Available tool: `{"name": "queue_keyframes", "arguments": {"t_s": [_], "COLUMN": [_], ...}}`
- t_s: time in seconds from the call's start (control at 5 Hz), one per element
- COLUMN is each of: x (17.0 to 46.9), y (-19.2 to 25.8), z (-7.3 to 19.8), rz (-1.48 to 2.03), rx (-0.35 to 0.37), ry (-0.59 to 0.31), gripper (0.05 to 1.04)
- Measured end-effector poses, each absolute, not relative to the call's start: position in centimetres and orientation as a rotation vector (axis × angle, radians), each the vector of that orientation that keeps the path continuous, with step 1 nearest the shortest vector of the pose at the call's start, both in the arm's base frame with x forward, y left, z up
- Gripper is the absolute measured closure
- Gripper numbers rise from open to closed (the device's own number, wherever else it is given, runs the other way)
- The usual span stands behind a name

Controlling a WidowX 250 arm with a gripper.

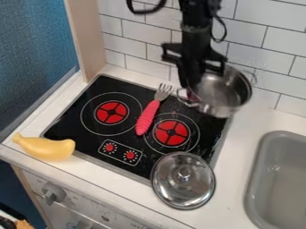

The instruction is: Move the silver pot on the top left corner of the stove

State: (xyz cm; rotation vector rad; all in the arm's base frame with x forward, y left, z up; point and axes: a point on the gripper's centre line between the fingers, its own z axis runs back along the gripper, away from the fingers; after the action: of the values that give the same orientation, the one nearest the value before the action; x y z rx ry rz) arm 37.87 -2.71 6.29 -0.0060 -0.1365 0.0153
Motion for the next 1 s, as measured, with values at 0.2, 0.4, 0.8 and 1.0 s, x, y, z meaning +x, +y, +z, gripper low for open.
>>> {"name": "queue_keyframes", "arguments": {"t_s": [0.2,0.4,0.8,1.0], "x": [34.3,31.1,27.5,27.5], "y": [0.1,3.8,10.3,13.2], "z": [7.5,8.2,7.2,6.3], "rz": [0.149,0.277,0.499,0.579], "rx": [0.015,0.022,0.085,0.097], "ry": [-0.061,-0.084,-0.124,-0.165], "gripper": [1.011,1.011,1.011,1.011]}}
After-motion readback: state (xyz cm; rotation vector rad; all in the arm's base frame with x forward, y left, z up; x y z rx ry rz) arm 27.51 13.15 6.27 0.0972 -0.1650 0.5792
